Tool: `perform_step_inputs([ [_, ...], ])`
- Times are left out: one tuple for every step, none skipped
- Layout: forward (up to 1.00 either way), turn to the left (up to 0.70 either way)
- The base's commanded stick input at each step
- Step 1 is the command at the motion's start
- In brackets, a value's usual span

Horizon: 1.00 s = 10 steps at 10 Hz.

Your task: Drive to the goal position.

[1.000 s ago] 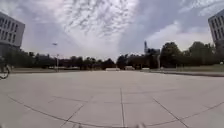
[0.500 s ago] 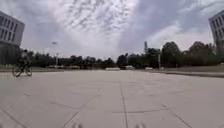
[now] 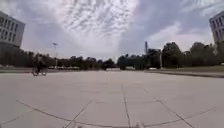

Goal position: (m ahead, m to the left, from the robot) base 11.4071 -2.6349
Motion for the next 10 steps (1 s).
perform_step_inputs([
  [0.70,0.00],
  [0.70,0.00],
  [0.70,0.00],
  [0.70,-0.08],
  [0.70,-0.14],
  [0.70,-0.14],
  [0.70,-0.14],
  [0.70,-0.14],
  [0.70,-0.14],
  [0.70,-0.14],
])
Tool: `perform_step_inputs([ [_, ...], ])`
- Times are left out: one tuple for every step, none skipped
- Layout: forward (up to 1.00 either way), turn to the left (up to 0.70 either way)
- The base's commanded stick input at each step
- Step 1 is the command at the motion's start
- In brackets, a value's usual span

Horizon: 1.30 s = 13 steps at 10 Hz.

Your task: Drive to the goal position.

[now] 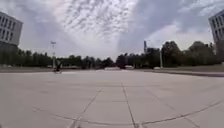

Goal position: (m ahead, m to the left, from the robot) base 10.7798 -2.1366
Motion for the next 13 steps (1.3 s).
perform_step_inputs([
  [0.70,-0.14],
  [0.70,-0.14],
  [0.70,-0.14],
  [0.70,-0.14],
  [0.70,-0.12],
  [0.70,-0.07],
  [0.70,0.00],
  [0.70,0.00],
  [0.70,0.00],
  [0.70,0.00],
  [0.70,0.00],
  [0.70,0.00],
  [0.70,0.00],
])
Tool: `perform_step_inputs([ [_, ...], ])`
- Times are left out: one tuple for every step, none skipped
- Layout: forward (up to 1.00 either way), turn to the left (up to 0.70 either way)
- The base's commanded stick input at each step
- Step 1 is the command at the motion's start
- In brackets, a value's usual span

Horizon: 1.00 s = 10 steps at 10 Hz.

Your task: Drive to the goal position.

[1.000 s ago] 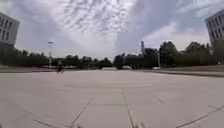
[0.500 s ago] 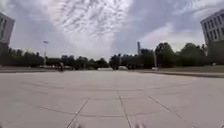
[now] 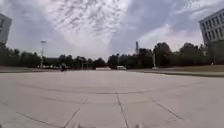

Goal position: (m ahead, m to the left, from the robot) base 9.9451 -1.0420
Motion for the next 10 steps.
perform_step_inputs([
  [0.70,0.00],
  [0.70,0.00],
  [0.70,0.00],
  [0.70,0.00],
  [0.70,0.00],
  [0.70,0.00],
  [0.70,0.00],
  [0.70,0.00],
  [0.70,0.00],
  [0.70,0.00],
])
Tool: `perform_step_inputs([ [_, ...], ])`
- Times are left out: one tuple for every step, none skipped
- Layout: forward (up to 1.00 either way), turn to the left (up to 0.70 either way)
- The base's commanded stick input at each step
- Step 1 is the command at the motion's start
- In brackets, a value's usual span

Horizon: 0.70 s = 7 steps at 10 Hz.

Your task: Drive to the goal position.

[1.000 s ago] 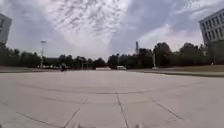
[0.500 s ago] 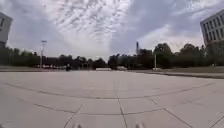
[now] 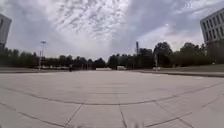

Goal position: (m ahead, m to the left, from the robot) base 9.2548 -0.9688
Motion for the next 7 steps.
perform_step_inputs([
  [0.70,0.00],
  [0.70,0.00],
  [0.70,0.00],
  [0.70,0.00],
  [0.70,0.00],
  [0.70,0.00],
  [0.70,0.00],
])
